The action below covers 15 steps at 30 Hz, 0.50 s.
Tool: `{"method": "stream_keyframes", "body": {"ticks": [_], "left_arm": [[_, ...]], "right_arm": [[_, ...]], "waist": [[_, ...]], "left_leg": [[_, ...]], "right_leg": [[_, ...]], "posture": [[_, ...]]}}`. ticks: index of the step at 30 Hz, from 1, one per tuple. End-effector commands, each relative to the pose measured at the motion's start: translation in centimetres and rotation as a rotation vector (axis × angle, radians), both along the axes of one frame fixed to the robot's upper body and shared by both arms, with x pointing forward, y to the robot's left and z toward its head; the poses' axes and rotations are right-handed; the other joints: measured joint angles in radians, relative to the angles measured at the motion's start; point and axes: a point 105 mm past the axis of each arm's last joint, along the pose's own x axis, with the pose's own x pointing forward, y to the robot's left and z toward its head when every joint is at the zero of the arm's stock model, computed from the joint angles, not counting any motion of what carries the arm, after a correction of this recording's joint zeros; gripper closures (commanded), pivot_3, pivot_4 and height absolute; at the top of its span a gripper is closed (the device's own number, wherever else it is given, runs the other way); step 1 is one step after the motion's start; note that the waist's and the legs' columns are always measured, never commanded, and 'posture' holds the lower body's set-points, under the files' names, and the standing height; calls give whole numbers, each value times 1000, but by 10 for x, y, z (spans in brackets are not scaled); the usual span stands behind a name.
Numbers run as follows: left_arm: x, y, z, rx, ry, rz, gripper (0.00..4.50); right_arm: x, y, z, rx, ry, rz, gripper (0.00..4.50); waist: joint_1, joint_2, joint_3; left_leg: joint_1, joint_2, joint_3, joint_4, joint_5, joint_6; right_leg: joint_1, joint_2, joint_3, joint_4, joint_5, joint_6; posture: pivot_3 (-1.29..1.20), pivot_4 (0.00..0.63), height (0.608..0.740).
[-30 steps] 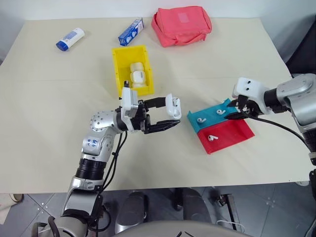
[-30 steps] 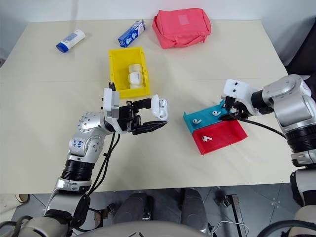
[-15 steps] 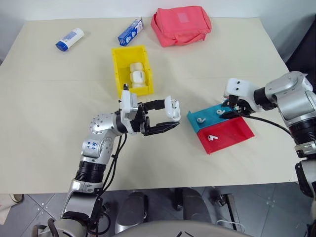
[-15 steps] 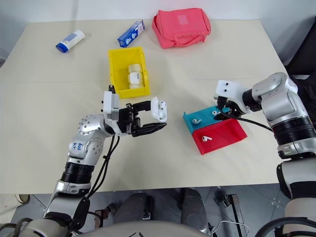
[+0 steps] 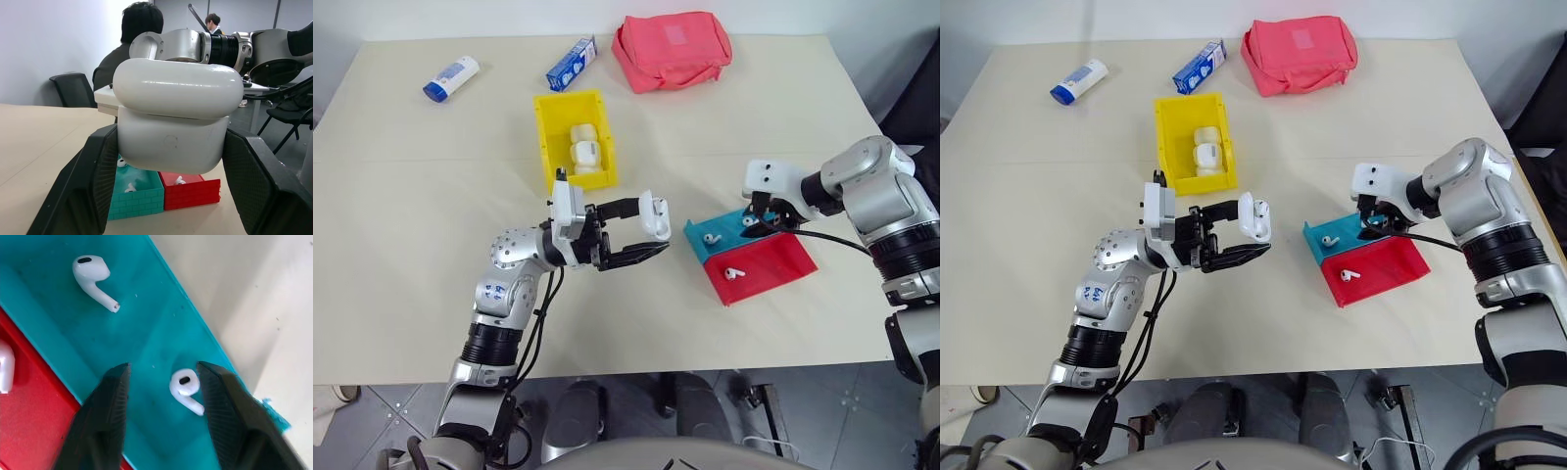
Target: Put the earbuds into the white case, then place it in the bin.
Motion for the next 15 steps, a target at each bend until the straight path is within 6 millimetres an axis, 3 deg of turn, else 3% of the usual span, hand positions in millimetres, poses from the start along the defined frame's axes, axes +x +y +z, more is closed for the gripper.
{"method": "stream_keyframes", "body": {"ticks": [1, 15], "left_arm": [[-8, -3, 11, -23, -43, -21, 1703], [-10, -3, 11, -27, -39, -12, 1703]], "right_arm": [[6, 1, 12, -22, -46, 8, 3024], [12, -5, 7, -55, -41, 3, 3024]], "waist": [[0, 0, 0], [-4, 0, 0]], "left_leg": [[0, 0, 0, 0, 0, 0], [0, 0, 0, 0, 0, 0]], "right_leg": [[0, 0, 0, 0, 0, 0], [0, 0, 0, 0, 0, 0]], "posture": [[0, 150, 740], [0, 150, 740]]}}
